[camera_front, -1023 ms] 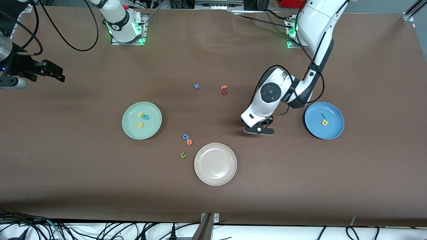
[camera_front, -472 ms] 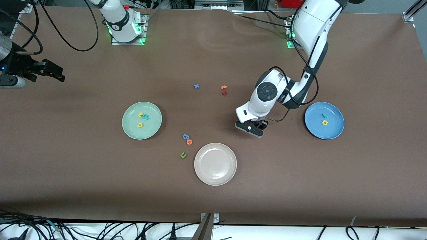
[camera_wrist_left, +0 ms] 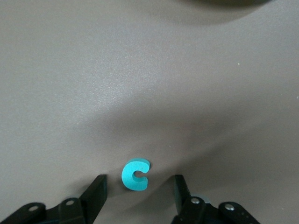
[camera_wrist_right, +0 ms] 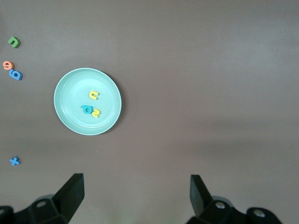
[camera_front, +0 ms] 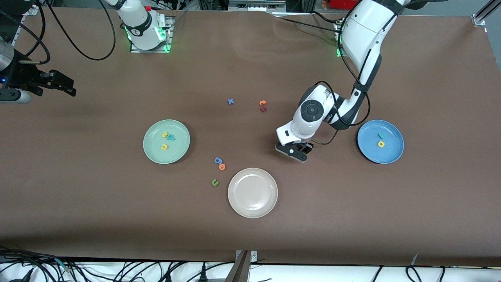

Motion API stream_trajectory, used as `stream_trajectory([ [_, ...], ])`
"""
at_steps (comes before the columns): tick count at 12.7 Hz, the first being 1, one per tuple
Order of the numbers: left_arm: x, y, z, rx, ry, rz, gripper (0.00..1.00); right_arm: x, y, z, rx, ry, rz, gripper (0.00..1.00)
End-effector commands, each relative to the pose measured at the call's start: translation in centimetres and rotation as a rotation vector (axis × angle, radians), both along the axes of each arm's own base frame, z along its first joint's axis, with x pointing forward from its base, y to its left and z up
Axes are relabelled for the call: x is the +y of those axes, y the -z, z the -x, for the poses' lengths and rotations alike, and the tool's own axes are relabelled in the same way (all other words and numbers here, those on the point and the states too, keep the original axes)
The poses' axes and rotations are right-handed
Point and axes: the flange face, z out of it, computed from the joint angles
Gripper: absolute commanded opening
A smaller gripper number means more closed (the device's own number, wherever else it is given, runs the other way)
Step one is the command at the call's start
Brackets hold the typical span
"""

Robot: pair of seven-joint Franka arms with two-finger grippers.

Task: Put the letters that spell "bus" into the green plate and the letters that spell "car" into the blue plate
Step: 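Carry the c onto the blue plate and open the left gripper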

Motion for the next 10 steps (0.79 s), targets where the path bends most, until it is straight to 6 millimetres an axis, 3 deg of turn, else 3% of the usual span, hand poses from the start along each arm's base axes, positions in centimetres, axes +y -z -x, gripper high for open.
stream_trajectory([
  [1,-0.2,0.8,-0.3,-0.008,0.023,-0.008,0.47,0.1,-0.7,0.1,0.002,-0.017,0.003,1.00],
  [6,0.0,0.9,-0.7,-0.025,0.025,0.000,0.15,0.5,-0.7,0.0,0.002,-0.023,0.001,1.00],
  [9,0.8,-0.5,-1.5,-0.048,0.046,0.002,0.07,0.6,-0.7,0.0,0.002,-0.023,-0.005,1.00],
  [10,2.5,-1.5,-2.6,-0.064,0.026,-0.003,0.06,0.6,-0.7,0.0,0.001,-0.023,-0.005,1.00],
])
